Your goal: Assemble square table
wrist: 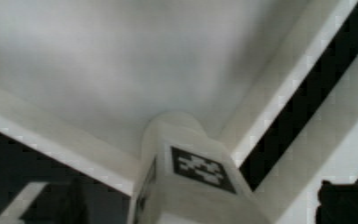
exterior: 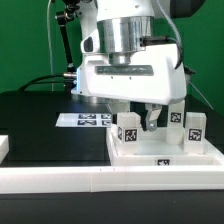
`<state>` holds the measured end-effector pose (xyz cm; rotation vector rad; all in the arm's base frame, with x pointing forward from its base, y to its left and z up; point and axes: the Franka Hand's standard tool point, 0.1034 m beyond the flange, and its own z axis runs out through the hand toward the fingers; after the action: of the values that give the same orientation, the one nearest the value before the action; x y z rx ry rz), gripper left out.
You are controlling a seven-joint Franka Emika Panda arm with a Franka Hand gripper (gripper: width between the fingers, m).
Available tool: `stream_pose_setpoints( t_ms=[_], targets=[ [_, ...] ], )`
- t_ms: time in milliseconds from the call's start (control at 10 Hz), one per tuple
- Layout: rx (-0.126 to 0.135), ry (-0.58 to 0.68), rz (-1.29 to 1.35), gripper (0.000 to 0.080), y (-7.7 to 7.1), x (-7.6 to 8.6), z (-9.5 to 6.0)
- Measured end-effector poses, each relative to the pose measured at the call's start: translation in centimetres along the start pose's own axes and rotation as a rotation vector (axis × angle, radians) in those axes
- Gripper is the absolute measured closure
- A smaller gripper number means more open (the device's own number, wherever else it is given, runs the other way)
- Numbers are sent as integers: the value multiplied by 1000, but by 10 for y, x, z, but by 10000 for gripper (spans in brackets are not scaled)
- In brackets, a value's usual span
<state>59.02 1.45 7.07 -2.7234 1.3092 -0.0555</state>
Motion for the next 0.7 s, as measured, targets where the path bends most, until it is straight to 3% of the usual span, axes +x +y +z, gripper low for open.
stream_pose_setpoints(
  t_ms=[700],
  targets=[
    [-22,12,-601,150,-1,2,-1]
  ],
)
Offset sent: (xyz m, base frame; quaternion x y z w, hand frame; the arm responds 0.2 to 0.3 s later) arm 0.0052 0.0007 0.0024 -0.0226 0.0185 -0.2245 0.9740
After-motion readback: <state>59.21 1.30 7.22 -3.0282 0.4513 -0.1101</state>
